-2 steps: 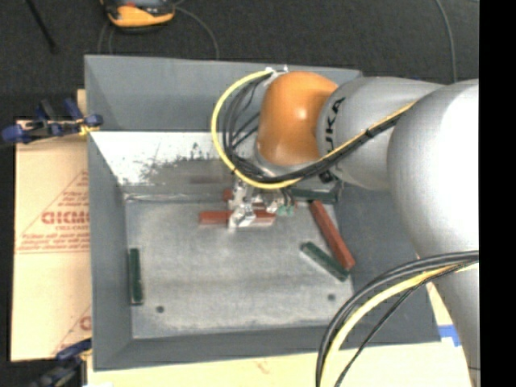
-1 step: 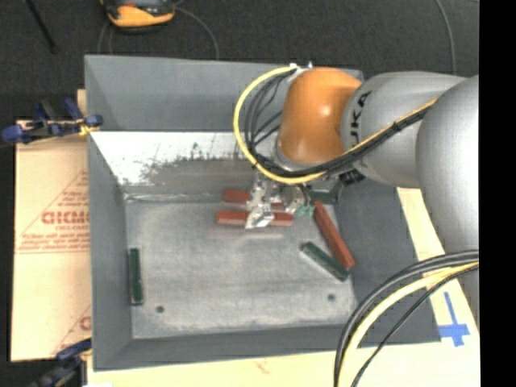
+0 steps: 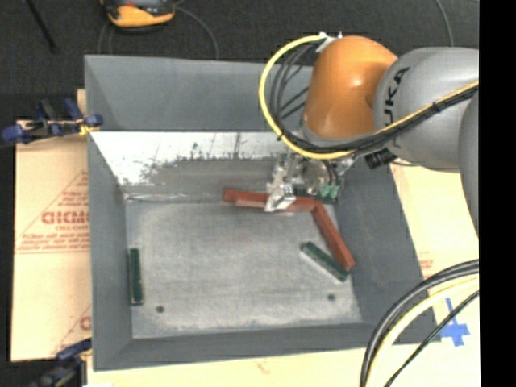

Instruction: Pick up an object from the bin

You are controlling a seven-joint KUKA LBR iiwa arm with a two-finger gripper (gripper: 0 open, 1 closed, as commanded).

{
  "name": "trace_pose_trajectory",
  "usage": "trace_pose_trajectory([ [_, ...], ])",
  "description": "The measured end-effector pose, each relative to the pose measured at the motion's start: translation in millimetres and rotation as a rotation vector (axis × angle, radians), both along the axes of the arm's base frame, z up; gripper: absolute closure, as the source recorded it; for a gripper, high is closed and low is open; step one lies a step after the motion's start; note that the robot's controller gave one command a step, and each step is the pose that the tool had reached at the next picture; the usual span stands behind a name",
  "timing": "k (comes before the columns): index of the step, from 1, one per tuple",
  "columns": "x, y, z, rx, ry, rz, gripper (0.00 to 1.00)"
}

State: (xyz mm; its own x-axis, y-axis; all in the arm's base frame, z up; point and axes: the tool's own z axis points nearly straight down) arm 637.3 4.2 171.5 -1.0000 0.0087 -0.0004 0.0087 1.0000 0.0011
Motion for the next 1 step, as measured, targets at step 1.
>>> trace_pose_trajectory([
  [1, 5.6, 0.3, 30.2, 0.001, -0.010, -0.029, 1.00],
])
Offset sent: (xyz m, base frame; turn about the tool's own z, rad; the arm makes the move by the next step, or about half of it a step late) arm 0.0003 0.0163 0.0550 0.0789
